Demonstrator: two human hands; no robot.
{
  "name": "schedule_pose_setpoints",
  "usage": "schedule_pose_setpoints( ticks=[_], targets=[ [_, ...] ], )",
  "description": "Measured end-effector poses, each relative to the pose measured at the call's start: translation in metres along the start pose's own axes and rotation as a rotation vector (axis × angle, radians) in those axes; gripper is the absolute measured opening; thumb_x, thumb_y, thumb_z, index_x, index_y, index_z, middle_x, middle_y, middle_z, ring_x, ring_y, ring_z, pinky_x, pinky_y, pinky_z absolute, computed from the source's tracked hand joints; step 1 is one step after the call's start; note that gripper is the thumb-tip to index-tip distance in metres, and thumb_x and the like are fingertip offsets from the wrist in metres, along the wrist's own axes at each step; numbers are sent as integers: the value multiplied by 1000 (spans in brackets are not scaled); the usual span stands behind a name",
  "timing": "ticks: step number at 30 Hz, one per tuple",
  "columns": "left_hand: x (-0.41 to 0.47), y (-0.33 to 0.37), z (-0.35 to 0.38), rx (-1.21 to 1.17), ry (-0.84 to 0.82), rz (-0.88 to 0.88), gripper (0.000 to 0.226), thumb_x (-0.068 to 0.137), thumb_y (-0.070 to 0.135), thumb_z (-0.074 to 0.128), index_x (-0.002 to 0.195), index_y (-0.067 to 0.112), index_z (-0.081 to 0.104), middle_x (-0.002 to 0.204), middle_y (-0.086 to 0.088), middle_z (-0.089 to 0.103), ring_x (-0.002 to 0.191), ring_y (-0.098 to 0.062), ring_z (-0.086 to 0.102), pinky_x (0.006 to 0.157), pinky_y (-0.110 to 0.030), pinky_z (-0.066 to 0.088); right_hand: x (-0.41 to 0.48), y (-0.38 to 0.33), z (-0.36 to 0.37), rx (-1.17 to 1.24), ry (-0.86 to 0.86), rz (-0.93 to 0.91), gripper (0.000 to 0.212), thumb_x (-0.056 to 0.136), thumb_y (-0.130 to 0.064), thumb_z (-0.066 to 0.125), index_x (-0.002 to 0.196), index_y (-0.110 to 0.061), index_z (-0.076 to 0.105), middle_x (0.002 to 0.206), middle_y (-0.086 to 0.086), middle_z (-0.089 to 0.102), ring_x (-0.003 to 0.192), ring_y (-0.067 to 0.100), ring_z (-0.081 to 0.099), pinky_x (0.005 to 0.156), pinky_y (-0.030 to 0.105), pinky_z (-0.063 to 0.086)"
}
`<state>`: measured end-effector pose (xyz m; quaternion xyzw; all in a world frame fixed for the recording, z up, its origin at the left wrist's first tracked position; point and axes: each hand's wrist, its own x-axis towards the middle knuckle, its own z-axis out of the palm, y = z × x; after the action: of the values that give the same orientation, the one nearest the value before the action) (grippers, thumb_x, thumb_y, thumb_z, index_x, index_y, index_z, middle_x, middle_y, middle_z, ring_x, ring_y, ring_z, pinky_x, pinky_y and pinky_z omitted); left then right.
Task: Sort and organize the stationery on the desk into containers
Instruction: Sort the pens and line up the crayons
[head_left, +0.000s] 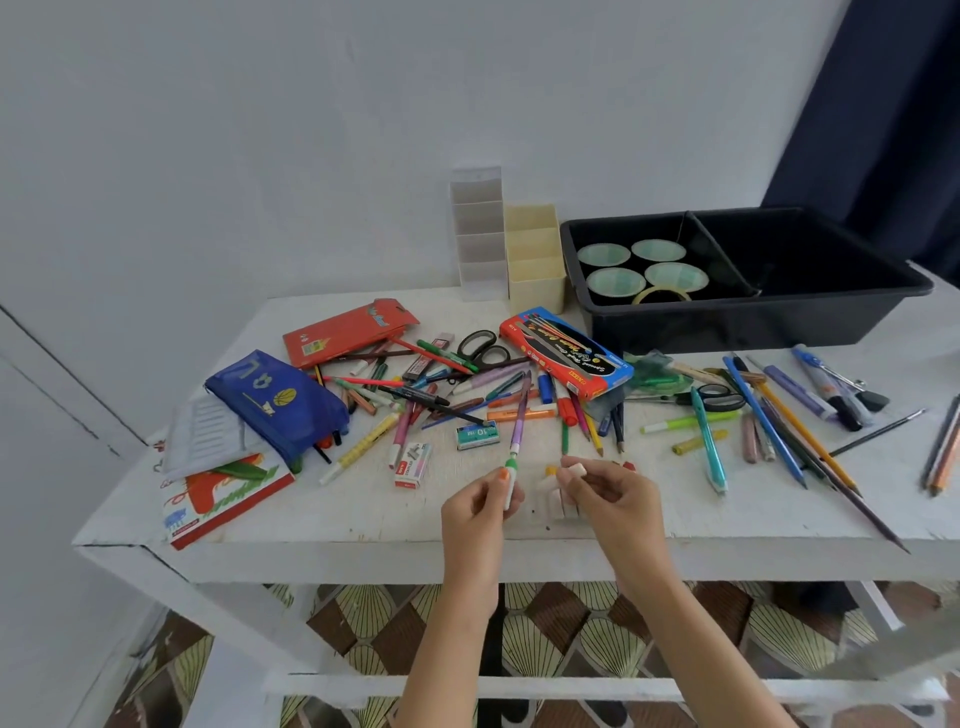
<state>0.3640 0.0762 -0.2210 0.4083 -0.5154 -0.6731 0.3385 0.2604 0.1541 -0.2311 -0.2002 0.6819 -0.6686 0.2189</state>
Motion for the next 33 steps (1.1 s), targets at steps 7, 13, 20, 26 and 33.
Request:
schedule_pose_setpoints(
  ticks=[7,13,20,26,33],
  targets=[
    [-2,-4,-1,50,94,-5,19,87,9,64,106,15,62,89,-9,68,78,-16,69,67,-19,55,-7,3,-2,-159,21,-105,18,79,-10,73,97,-13,74,79,-6,72,73,5,68,75,22,56],
    [-3,-7,-2,312,213,204,9,79,11,73,87,15,73,78,8,70,74,3,64,69,-12,52,-8,25,5,-583,-20,-654,25,67,11,76,85,-7,75,85,-2,71,86,3,51,81,33,52],
    [-1,-8,1,421,207,225,8,76,12,76,84,10,76,73,6,70,67,4,64,62,-3,45,-6,39,8,-791,42,-815,29,57,5,85,81,-8,76,84,-2,71,80,15,44,62,38,51],
    [4,-8,4,565,198,237,10,78,14,75,87,10,76,79,0,72,72,-1,63,63,-6,43,-11,41,8,-982,13,-808,47,48,7,86,88,-16,75,90,-8,70,76,19,51,71,26,30],
    [7,-10,7,703,168,238,12,83,16,70,93,11,74,85,0,71,72,-5,59,60,-8,39,-16,33,10,-1052,43,-823,17,75,-9,62,82,-18,74,88,-11,69,81,18,51,75,28,29]
  ],
)
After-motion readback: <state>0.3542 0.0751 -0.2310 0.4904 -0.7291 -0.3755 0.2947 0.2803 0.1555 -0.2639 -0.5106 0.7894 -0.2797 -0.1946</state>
